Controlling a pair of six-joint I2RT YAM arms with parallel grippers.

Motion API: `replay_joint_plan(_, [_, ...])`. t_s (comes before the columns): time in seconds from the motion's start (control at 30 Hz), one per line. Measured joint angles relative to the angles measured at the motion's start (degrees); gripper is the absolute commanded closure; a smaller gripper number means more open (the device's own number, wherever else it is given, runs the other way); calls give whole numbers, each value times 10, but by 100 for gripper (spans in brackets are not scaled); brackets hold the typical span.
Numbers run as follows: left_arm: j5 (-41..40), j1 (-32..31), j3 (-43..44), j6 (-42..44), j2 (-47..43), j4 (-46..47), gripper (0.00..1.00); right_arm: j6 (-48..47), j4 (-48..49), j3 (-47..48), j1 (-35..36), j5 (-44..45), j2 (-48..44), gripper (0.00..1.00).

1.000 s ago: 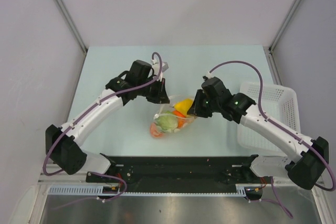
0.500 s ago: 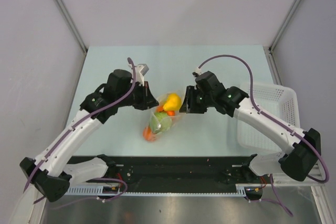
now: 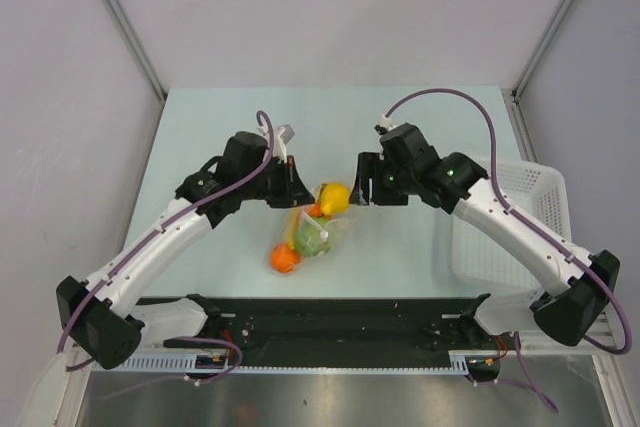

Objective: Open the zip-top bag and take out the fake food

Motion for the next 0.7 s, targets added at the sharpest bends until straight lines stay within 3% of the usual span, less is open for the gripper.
replay_joint_plan(0.27, [12, 0, 18, 0, 12, 0, 100, 0, 28, 37, 5, 0, 17, 33])
replay_joint_plan(0.6, [15, 0, 18, 0, 13, 1, 100, 57, 116, -14, -2, -31, 73, 32])
replay_joint_plan(0.7, [16, 0, 18, -1, 13, 3, 100, 66, 131, -24, -2, -32, 85, 25])
